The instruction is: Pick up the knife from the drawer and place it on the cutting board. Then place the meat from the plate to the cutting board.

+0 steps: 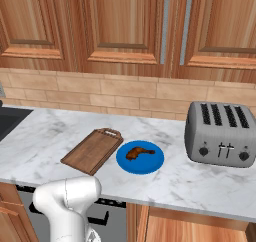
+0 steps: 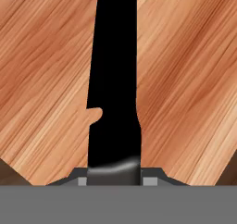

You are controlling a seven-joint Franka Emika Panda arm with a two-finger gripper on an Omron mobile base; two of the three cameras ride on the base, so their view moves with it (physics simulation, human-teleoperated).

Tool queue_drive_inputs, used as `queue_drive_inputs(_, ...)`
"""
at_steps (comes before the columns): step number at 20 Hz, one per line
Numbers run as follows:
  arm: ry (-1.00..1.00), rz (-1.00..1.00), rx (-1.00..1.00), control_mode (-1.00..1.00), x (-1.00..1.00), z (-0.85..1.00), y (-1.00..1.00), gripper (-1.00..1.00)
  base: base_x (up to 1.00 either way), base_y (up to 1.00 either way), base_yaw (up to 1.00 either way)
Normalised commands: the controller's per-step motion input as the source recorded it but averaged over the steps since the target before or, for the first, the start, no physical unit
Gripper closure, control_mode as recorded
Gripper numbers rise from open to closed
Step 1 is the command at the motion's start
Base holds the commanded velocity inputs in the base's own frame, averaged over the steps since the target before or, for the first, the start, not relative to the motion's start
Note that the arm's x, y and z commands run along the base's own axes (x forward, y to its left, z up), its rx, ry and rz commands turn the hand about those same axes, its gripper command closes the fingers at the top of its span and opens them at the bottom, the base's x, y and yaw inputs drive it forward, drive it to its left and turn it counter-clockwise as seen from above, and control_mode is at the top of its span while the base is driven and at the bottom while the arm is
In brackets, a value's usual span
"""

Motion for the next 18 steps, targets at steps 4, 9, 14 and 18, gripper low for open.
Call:
queue_drive_inputs(4,0.0,-0.05,-0.08,-1.0,-0.32,0.87,0.64,1.0,0.0,0.0,0.0)
queue_drive_inputs(9,0.0,-0.06,-0.11,-1.0,-0.25,0.86,0.9,1.0,0.0,0.0,0.0)
queue_drive_inputs(14,0.0,-0.07,-0.13,-1.0,-0.2,0.8,1.0,1.0,0.0,0.0,0.0)
queue_drive_inputs(18,0.0,-0.07,-0.14,-1.0,-0.14,0.8,1.0,1.0,0.0,0.0,0.0)
